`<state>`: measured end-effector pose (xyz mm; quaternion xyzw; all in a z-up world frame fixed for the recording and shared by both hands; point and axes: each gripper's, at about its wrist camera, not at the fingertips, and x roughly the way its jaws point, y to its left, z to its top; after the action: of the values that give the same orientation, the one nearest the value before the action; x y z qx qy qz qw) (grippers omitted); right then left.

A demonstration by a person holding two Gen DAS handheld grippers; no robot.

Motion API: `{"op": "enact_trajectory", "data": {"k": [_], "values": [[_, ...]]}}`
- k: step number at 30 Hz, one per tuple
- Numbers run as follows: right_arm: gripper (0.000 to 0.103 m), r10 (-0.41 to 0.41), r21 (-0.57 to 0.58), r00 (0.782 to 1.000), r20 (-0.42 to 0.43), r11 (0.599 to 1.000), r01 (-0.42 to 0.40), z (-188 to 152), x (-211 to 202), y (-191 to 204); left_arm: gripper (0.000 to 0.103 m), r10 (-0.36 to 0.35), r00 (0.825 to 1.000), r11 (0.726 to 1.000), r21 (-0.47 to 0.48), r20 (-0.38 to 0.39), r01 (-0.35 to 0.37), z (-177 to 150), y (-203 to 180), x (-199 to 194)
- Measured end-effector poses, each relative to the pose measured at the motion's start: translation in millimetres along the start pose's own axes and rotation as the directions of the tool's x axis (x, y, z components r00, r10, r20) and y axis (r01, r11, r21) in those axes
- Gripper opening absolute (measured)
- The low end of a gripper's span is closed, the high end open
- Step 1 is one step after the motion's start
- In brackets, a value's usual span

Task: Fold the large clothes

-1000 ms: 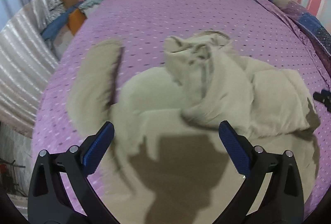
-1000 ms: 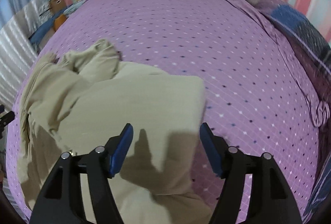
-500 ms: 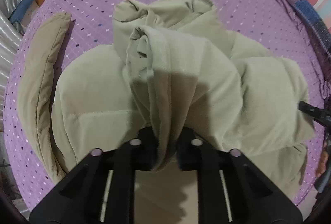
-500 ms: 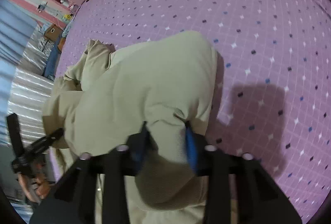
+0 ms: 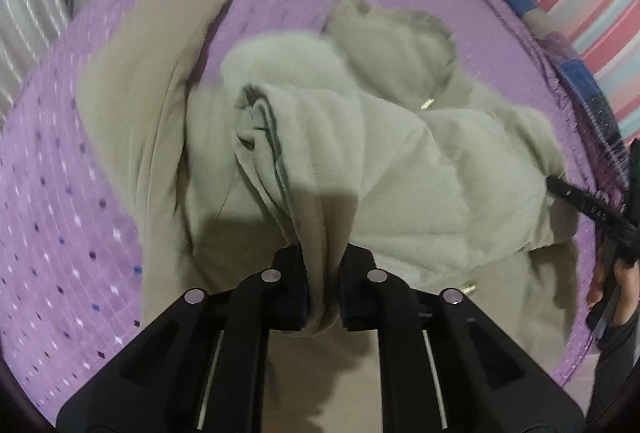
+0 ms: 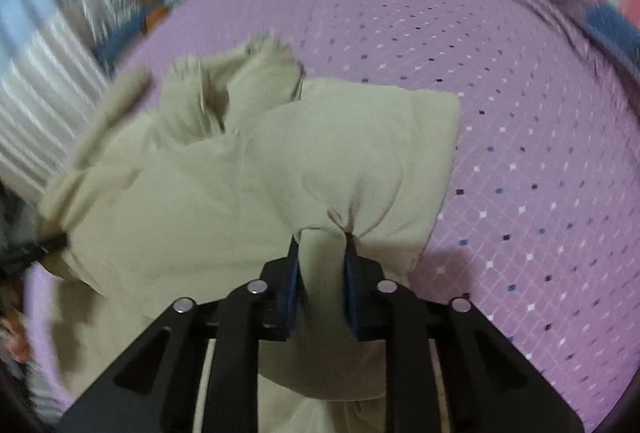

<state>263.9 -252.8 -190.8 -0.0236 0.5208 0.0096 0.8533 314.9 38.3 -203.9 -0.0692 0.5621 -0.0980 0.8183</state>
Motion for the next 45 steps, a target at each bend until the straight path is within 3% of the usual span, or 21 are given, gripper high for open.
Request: {"op": "enact_trajectory", "data": {"k": [1, 3, 5, 7, 9, 12, 14, 19, 21, 23, 25, 26, 29, 31, 34, 39, 43, 45], "values": [[0.029, -0.055, -0.049, 0.998, -0.005, 0.997, 0.055, -2.8, 5.0, 9.0, 0.016, 0.009, 1.0, 1.0, -0.008, -0.009, -0.009, -5.1, 6.0, 9.8], [0.035, -0.086, -0.074, 0.996, -0.001, 0.994, 0.085, -5.9, 2.2, 11.4, 0.023, 0.004, 1.0, 1.0, -0.022, -0.007, -0.004, -10.0, 14.9, 16.0], [0.04, -0.079, -0.053, 0.997, 0.011, 0.995, 0.08, -4.7, -10.8, 6.2, 0.042, 0.049, 0.999, 0.999, -0.008, 0.016, -0.049, -10.3, 18.7, 6.0], [0.053, -0.05, -0.011, 0.997, 0.054, 0.999, 0.051, 0.2, -32.4, -3.7, 0.055, 0.127, 0.989, 0.991, 0.031, 0.071, -0.129, -8.2, 18.3, -14.8], [0.072, -0.049, 0.024, 0.994, 0.098, 0.999, 0.047, 4.8, -49.6, -15.1, 0.059, 0.17, 0.979, 0.983, 0.055, 0.114, -0.177, -2.6, 16.7, -30.9], [0.085, -0.043, 0.075, 0.986, 0.161, 0.997, 0.031, 19.8, -67.1, -19.4, 0.065, 0.218, 0.96, 0.97, 0.071, 0.175, -0.233, 14.6, 9.6, -51.5], [0.09, -0.047, 0.091, 0.981, 0.188, 0.995, 0.03, 32.8, -65.3, -15.7, 0.075, 0.235, 0.95, 0.965, 0.072, 0.208, -0.254, 27.8, 0.1, -53.8], [0.095, -0.143, 0.072, 0.958, 0.248, 0.989, 0.129, 60.1, -34.2, 16.3, 0.083, 0.236, 0.944, 0.97, -0.003, 0.229, -0.241, 62.1, -12.8, -37.0], [0.098, -0.26, 0.059, 0.925, 0.277, 0.965, 0.254, 75.7, -17.8, 35.1, 0.09, 0.268, 0.931, 0.963, -0.053, 0.247, -0.263, 81.2, -17.5, -22.3], [0.099, -0.383, 0.072, 0.863, 0.329, 0.922, 0.381, 85.5, -6.7, 49.8, 0.094, 0.309, 0.91, 0.951, -0.074, 0.275, -0.301, 98.1, -22.1, -7.7], [0.099, -0.431, 0.054, 0.806, 0.404, 0.892, 0.45, 94.9, 6.9, 60.9, 0.096, 0.364, 0.882, 0.931, -0.082, 0.3, -0.357, 108.4, -22.1, 4.1], [0.099, -0.43, 0.048, 0.803, 0.412, 0.891, 0.452, 97.7, 12.4, 62.9, 0.096, 0.388, 0.868, 0.92, -0.079, 0.31, -0.384, 112.8, -22.2, 10.9], [0.099, -0.375, 0.028, 0.84, 0.393, 0.918, 0.397, 108.0, 38.8, 48.6, 0.096, 0.439, 0.832, 0.892, -0.056, 0.338, -0.448, 119.3, -25.5, 35.9], [0.099, -0.345, 0.044, 0.87, 0.352, 0.935, 0.353, 102.9, 57.3, 32.7, 0.096, 0.46, 0.823, 0.877, -0.024, 0.334, -0.481, 116.9, -23.3, 56.2], [0.099, -0.296, 0.096, 0.903, 0.313, 0.955, 0.28, 80.9, 77.8, 11.4, 0.096, 0.432, 0.84, 0.889, -0.001, 0.329, -0.457, 104.7, -17.5, 73.5], [0.099, -0.194, 0.14, 0.93, 0.313, 0.978, 0.157, 64.7, 90.9, -7.8, 0.1, 0.367, 0.858, 0.922, -0.018, 0.359, -0.387, 98.4, -7.7, 78.7], [0.102, -0.18, 0.115, 0.946, 0.269, 0.981, 0.154, 65.8, 109.2, -7.2, 0.1, 0.314, 0.887, 0.942, 0.003, 0.339, -0.335, 102.5, -1.2, 91.3], [0.102, -0.188, 0.092, 0.954, 0.235, 0.981, 0.171, 71.9, 123.1, -4.7, 0.1, 0.32, 0.887, 0.94, 0.008, 0.334, -0.342, 103.8, -2.8, 97.6]]}}
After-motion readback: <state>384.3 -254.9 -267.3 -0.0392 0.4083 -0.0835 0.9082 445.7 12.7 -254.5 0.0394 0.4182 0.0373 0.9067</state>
